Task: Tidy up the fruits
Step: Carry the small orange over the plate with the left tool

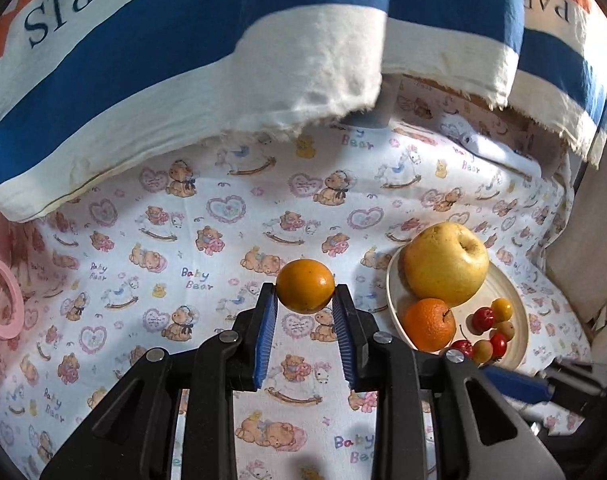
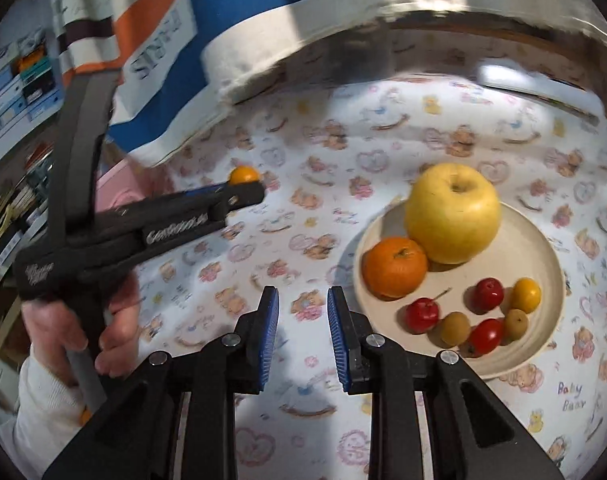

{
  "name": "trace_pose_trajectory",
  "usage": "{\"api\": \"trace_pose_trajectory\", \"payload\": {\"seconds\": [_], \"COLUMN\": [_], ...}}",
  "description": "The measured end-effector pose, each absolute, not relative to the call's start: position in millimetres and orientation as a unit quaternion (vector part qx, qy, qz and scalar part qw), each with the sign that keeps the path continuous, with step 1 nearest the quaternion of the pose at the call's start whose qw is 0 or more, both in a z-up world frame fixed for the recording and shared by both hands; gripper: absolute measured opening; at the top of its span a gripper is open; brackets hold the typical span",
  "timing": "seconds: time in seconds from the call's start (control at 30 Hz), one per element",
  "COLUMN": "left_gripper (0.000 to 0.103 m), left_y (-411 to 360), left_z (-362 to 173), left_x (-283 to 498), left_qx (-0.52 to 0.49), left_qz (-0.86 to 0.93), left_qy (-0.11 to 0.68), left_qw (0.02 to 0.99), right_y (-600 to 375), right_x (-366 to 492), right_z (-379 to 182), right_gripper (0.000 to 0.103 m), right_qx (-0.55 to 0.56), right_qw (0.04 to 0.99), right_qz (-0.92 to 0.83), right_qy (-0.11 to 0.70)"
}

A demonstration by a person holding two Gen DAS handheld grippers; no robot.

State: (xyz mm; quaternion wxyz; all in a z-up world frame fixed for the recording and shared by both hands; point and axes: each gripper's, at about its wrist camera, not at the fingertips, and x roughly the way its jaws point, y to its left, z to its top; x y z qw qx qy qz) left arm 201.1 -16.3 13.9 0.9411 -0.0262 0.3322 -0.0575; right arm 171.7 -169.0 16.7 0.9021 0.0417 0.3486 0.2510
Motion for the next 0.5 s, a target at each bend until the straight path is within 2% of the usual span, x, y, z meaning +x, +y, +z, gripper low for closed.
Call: {"api": "trace_pose_trajectory", "payload": {"seconds": [0.23, 0.5], "left_gripper": [0.027, 0.027], "left_y": [-33, -50], "left_z": [-1, -6], "left_x": [204, 200], "left_qx": [0.002, 0.027], "left_qz": [-0.048, -0.06], "left_qy": [0.332, 0.326], "left_qw": [0.942, 0.943], "right_y": [-192, -188], "right_x": [173, 176], "right_z": [23, 10], "right_gripper": [0.026, 0.026], "right_qx": [0.06, 0.047], "right_qw": [0.919, 0.915], "right_qz": [0.22, 0.21], "right_qy": [0.321, 0.341]}}
